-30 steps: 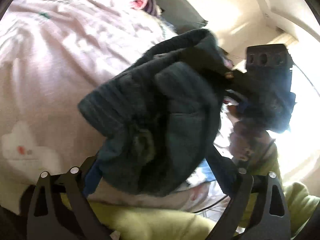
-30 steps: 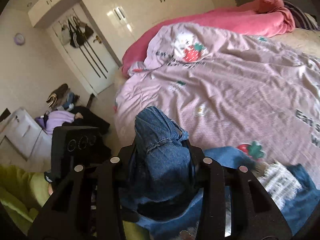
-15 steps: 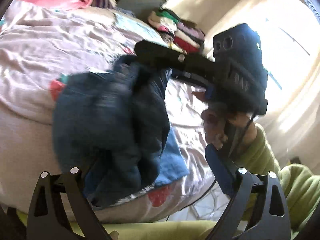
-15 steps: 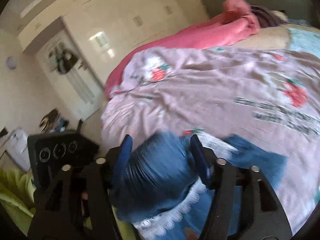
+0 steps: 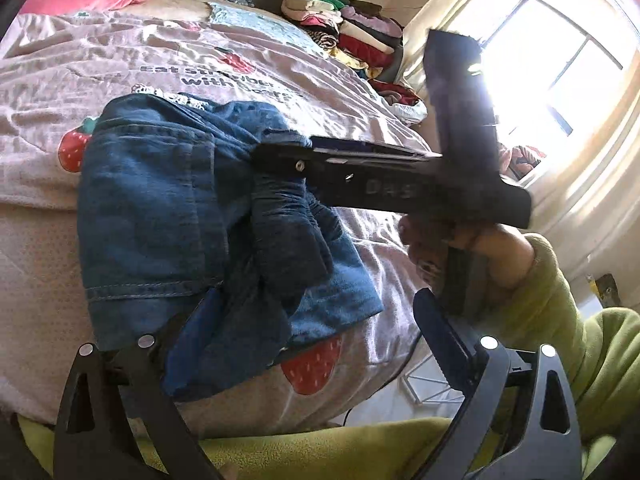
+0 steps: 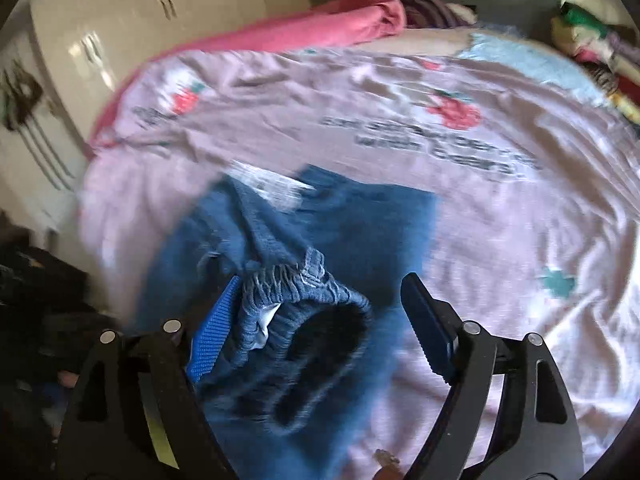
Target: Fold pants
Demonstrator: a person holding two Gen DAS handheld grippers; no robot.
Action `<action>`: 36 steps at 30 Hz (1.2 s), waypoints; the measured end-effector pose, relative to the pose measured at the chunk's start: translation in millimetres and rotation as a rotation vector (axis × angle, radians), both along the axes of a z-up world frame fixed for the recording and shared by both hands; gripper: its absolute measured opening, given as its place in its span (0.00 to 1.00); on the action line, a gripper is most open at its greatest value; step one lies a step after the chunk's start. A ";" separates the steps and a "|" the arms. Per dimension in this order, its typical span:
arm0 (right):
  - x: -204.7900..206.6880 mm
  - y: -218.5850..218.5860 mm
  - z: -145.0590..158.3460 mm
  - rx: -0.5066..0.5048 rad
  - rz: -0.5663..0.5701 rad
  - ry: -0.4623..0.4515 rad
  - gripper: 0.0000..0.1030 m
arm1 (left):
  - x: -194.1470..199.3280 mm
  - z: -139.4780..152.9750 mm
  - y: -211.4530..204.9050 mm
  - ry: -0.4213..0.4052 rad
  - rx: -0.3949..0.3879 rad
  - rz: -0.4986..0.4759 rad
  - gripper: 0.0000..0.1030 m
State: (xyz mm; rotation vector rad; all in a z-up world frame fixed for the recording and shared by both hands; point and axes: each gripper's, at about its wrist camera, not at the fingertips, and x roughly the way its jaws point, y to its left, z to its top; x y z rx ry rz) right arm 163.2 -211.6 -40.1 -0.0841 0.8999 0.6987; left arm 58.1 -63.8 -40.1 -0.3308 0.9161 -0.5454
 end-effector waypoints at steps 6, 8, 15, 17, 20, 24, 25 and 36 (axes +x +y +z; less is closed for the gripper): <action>-5.8 -18.9 13.8 0.133 -0.004 0.013 0.76 | -5.1 9.3 5.5 -0.030 0.028 0.025 0.95; -12.8 -26.6 25.7 0.141 -0.017 -0.024 0.79 | -11.4 14.7 12.0 -0.044 0.054 0.051 0.95; -43.7 -52.7 62.9 0.159 -0.019 -0.166 0.87 | -20.3 30.1 33.2 -0.076 0.168 0.158 0.95; -55.5 -58.4 70.4 0.153 -0.009 -0.201 0.88 | -19.6 32.9 45.0 -0.071 0.172 0.205 0.95; -66.6 -62.5 73.9 0.124 0.002 -0.229 0.89 | -20.9 39.7 57.4 -0.069 0.196 0.269 0.95; -82.8 -62.1 74.6 0.092 0.029 -0.249 0.89 | -21.1 45.7 65.7 -0.070 0.226 0.308 0.95; -86.0 -61.5 74.1 0.090 0.036 -0.251 0.89 | -21.6 46.5 67.5 -0.071 0.229 0.315 0.96; -131.1 -27.9 50.1 -0.020 0.229 -0.267 0.89 | -12.5 42.9 70.7 -0.045 0.265 0.325 0.96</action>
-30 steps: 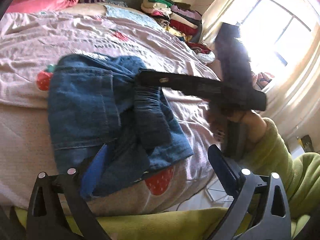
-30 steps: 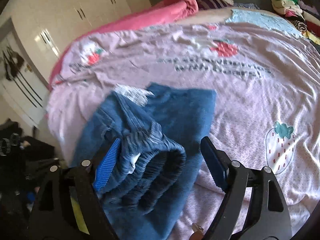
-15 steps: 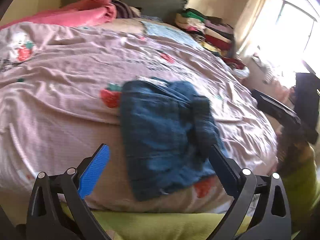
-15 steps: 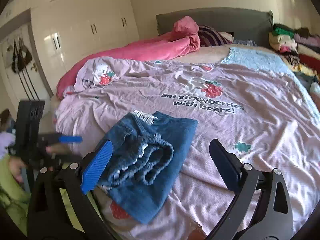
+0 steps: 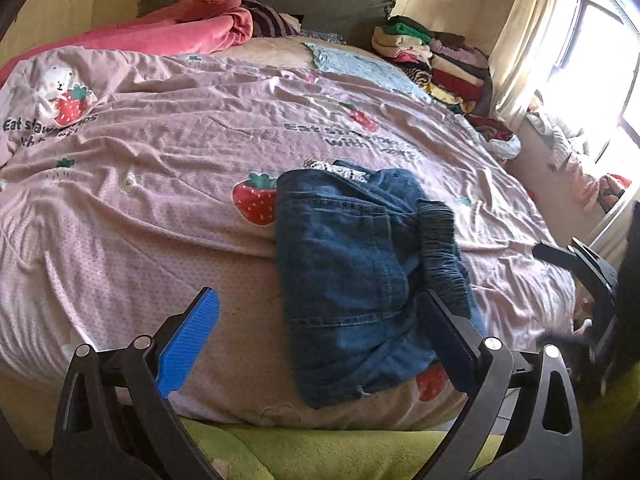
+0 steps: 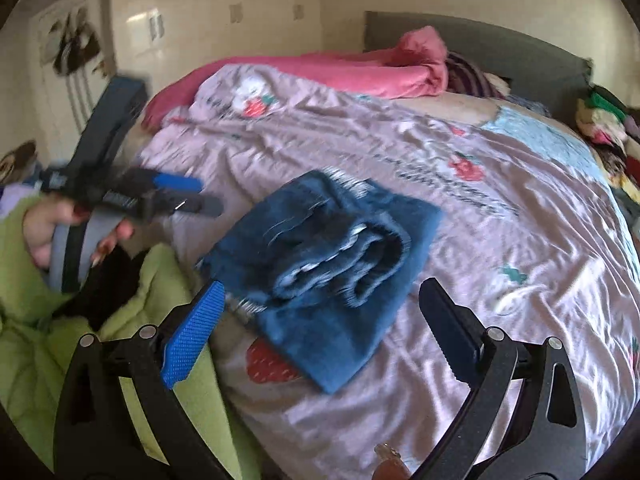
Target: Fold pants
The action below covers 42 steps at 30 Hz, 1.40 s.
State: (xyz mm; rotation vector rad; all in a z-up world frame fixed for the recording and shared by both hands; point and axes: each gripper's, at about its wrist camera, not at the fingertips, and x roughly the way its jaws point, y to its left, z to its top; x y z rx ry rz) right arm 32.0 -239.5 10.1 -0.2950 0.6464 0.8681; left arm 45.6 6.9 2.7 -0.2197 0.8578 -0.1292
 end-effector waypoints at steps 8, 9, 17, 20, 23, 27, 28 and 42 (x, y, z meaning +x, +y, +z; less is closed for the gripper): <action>-23.0 42.6 -17.3 -0.054 0.210 -0.023 0.56 | 40.5 -17.2 10.0 0.073 -0.082 -0.011 0.95; -22.9 48.6 -17.9 -0.060 0.227 -0.025 0.52 | 46.4 -18.7 8.7 0.080 -0.066 -0.009 0.94; -14.3 102.1 -34.4 -0.197 0.343 -0.113 0.40 | 80.6 -38.0 -1.1 0.139 0.006 -0.031 0.75; -9.2 109.3 -52.8 -0.238 0.400 -0.035 0.16 | 83.6 -42.4 -2.2 0.138 0.020 -0.028 0.79; -24.9 100.2 -62.2 -0.283 0.452 -0.040 0.17 | 83.8 -47.2 -1.0 0.137 0.016 -0.025 0.81; -22.8 92.7 -71.0 -0.235 0.399 0.015 0.20 | 83.0 -49.5 -3.9 0.119 0.017 -0.016 0.81; -23.1 92.2 -68.1 -0.226 0.393 0.024 0.21 | 81.3 -48.3 -4.3 0.113 0.013 -0.011 0.81; 27.4 -7.4 11.5 0.086 -0.097 0.022 0.83 | 50.8 -15.3 -16.5 -0.003 0.058 -0.038 0.92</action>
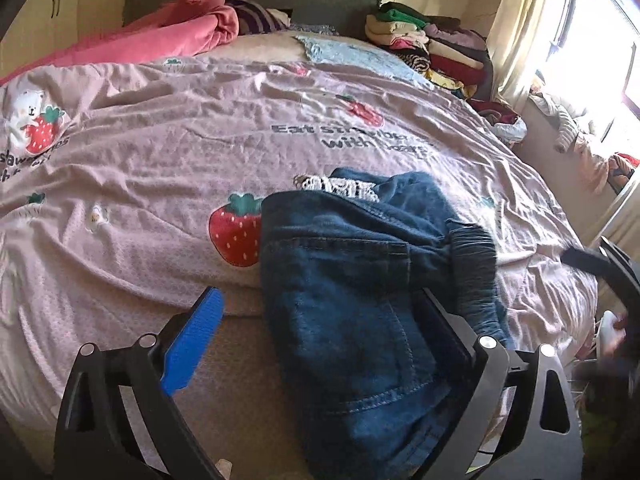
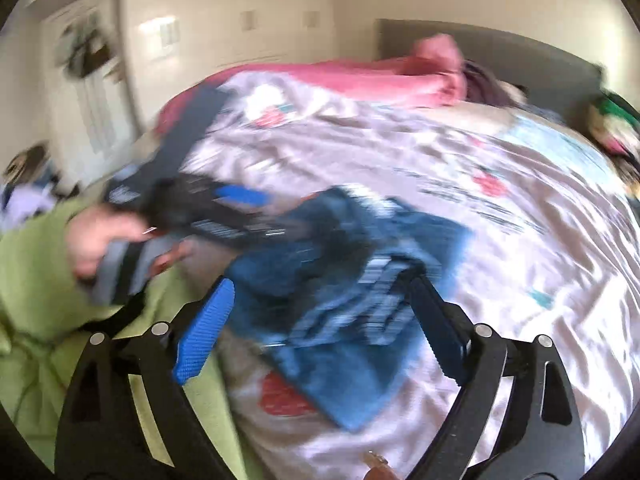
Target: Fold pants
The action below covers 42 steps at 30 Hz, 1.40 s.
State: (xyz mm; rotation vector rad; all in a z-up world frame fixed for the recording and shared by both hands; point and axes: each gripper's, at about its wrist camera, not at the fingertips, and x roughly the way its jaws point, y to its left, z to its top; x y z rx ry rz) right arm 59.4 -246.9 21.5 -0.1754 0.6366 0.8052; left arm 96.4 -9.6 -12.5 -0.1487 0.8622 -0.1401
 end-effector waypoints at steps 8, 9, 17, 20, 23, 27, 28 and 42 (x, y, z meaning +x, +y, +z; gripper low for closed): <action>28.1 -25.0 -3.4 0.036 -0.150 0.066 0.84 | -10.1 7.4 -0.3 -0.018 0.008 -0.005 0.92; 29.9 -26.1 -3.8 0.030 -0.157 0.075 0.84 | -11.3 7.6 0.0 -0.020 0.009 -0.005 0.92; 48.0 -21.3 -34.1 0.024 -0.199 0.207 0.81 | -15.2 -3.2 0.6 0.007 0.018 -0.010 0.92; 55.2 -21.5 -46.9 0.027 -0.194 0.272 0.69 | -15.9 -12.5 3.2 0.028 0.004 -0.008 0.92; 57.9 -18.9 -56.7 0.030 -0.172 0.328 0.60 | -16.5 -21.7 4.7 0.048 -0.020 -0.012 0.92; 62.5 -14.3 -68.4 0.049 -0.146 0.384 0.57 | -14.7 -30.6 2.9 0.064 -0.055 -0.028 0.92; 64.6 -13.8 -70.1 0.060 -0.142 0.398 0.57 | -13.9 -32.7 2.1 0.070 -0.063 -0.033 0.92; 89.5 0.3 -89.1 0.128 -0.074 0.479 0.57 | 2.5 -44.7 -15.3 0.090 -0.136 -0.067 0.75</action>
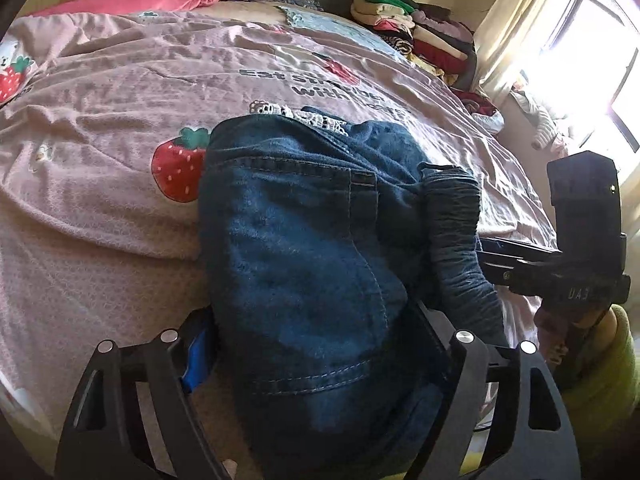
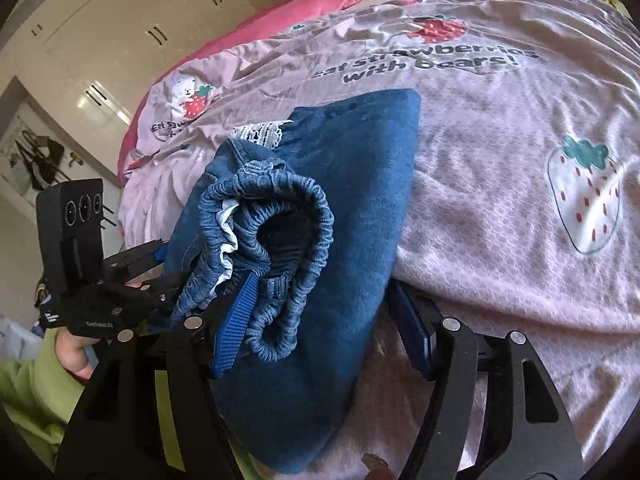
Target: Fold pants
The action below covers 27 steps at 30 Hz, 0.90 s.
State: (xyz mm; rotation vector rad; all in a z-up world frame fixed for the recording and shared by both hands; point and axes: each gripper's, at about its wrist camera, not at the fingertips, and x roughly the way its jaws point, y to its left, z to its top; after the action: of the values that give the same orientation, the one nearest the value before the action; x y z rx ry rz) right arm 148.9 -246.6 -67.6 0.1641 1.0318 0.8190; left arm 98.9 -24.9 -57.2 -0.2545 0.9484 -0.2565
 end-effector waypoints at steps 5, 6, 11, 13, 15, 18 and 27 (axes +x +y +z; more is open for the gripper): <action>-8.4 7.4 7.4 0.006 0.037 -0.051 0.36 | -0.8 7.1 -2.8 -0.011 0.009 -0.011 0.60; -13.1 10.8 13.2 -0.007 0.052 -0.085 0.29 | -1.3 9.3 -3.8 -0.012 0.018 -0.013 0.56; -20.7 21.0 40.9 -0.013 0.090 -0.183 0.28 | -2.5 31.9 -4.1 -0.047 0.015 -0.016 0.51; -20.3 25.2 51.2 -0.016 0.102 -0.218 0.28 | -2.0 39.4 -3.1 -0.061 0.018 -0.014 0.50; -16.6 28.1 60.0 -0.012 0.109 -0.243 0.28 | -0.4 49.3 -1.3 -0.088 0.031 -0.008 0.50; -8.0 33.4 71.9 -0.009 0.116 -0.281 0.28 | 5.8 61.8 4.3 -0.117 0.038 0.004 0.50; 22.3 57.8 91.6 -0.018 0.135 -0.359 0.28 | 32.5 83.0 21.0 -0.165 0.071 0.041 0.50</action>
State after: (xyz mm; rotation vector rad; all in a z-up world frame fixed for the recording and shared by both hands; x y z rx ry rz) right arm 171.2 -188.8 24.0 -0.0682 0.7166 0.9223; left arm 131.4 -4.0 25.8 -0.1846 0.7864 -0.2031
